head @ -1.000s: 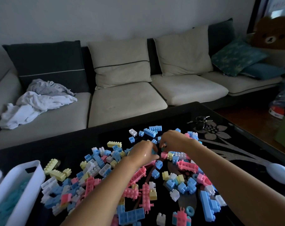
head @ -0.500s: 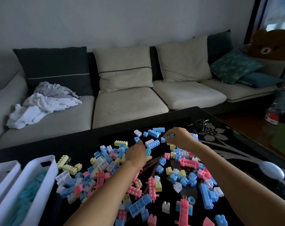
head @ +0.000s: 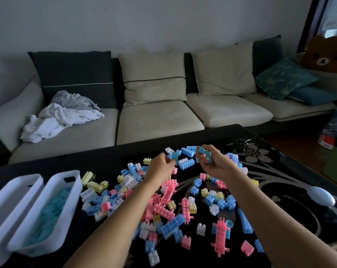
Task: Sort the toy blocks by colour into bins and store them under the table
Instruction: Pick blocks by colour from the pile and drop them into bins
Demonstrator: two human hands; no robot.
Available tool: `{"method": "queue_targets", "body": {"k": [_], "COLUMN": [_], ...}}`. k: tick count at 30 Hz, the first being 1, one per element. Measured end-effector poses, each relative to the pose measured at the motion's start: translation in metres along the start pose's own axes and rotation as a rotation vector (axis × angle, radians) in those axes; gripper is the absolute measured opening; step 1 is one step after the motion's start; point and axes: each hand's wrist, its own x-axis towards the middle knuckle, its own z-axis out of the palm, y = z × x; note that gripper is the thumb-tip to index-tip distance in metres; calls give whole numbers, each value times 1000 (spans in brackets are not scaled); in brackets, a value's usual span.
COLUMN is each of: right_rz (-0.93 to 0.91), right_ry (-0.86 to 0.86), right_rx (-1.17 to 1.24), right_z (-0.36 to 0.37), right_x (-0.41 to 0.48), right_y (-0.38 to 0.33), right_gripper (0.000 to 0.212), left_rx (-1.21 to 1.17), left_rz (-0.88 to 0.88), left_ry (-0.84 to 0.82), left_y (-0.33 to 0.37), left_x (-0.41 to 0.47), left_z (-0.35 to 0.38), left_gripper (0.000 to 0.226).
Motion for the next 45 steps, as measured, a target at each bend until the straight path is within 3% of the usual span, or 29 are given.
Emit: {"method": "queue_targets", "body": {"k": [4,7,9,14,20,23,26,32,34,38,41,45], "right_rz": [51,127,170,320,385,410,375,289,202,-84,-231,-292], "right_ry": [-32,-46,-69,-149,-253,-287,-292,-359,-382,-300,-231,-93], "right_rx": [5,-59,-91,-246,-453,-582,-609,-680,-775,-1111,-1249,-1413], "right_z": [29,65,88,154,219,238,244,226,215,183,143,84], "right_x": [9,24,33,53,59,46,43,30,19,1,-6,-24], "right_y": [26,66,93,169,235,240,234,205,186,135,88,30], "right_gripper": [20,25,29,37,26,48,60,46,37,25,19,14], "left_rx": [-444,-567,-459,151,454,569,490,402,400,150,99,-1], "left_rz": [-198,-277,-325,-537,-608,-564,-550,-420,-288,70,236,330], "left_ry": [-73,0,90,308,235,197,208,308,362,416,303,30], "left_y": [-19,-55,-87,-162,-192,-197,-193,-172,-159,-112,-75,-35], "left_x": [-9,-33,-47,-90,-111,-109,-105,-104,-100,-100,-97,-88], "left_z": [-52,-105,-138,-197,-193,-191,-191,-183,-174,-149,-122,-73], "left_gripper": [21,21,23,26,30,23,22,30,32,24,21,18]}}
